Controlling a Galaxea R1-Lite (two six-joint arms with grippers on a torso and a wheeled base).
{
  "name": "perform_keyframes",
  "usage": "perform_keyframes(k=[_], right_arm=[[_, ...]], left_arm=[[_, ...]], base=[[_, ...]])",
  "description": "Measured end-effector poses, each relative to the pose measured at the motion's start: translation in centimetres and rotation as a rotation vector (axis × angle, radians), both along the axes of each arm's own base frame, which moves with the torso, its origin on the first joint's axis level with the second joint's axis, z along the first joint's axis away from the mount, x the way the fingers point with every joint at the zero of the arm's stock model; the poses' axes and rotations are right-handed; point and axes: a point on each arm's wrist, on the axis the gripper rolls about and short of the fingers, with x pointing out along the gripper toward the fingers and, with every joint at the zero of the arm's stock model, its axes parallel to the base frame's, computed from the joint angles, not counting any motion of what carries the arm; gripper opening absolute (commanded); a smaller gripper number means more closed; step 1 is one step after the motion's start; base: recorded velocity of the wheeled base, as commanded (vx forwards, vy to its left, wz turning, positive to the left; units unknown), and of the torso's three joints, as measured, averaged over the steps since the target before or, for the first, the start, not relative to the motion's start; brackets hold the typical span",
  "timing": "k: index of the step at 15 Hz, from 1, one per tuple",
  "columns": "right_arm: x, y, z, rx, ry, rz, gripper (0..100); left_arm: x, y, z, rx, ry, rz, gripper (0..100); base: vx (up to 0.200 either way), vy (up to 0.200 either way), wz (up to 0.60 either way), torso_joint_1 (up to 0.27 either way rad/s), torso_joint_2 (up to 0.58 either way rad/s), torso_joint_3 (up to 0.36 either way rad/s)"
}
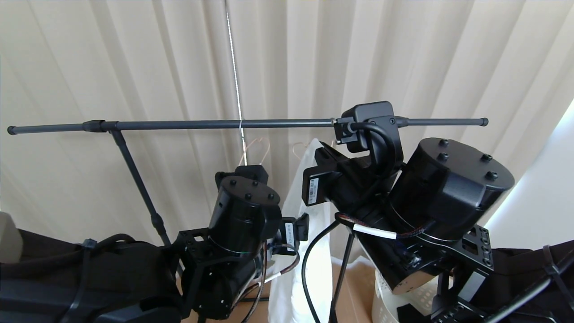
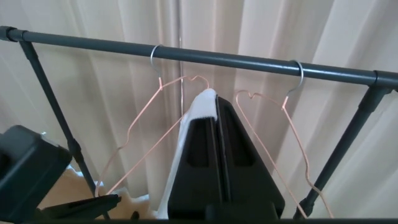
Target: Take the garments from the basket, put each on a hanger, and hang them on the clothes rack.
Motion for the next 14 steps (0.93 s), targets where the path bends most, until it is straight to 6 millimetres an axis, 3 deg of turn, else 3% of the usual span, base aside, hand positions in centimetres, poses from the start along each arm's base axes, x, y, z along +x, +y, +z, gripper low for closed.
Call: perform_keyframes(k=[14], right_arm=[[-0.5,-2.4,1.6,0.034,-0.033,0.01,0]], left_arm=[[0.7,2.8,-2.3,0.098,0.042,0.122,100]], base=[[0.0,0.0,0.0,0.0,0.0,0.0]])
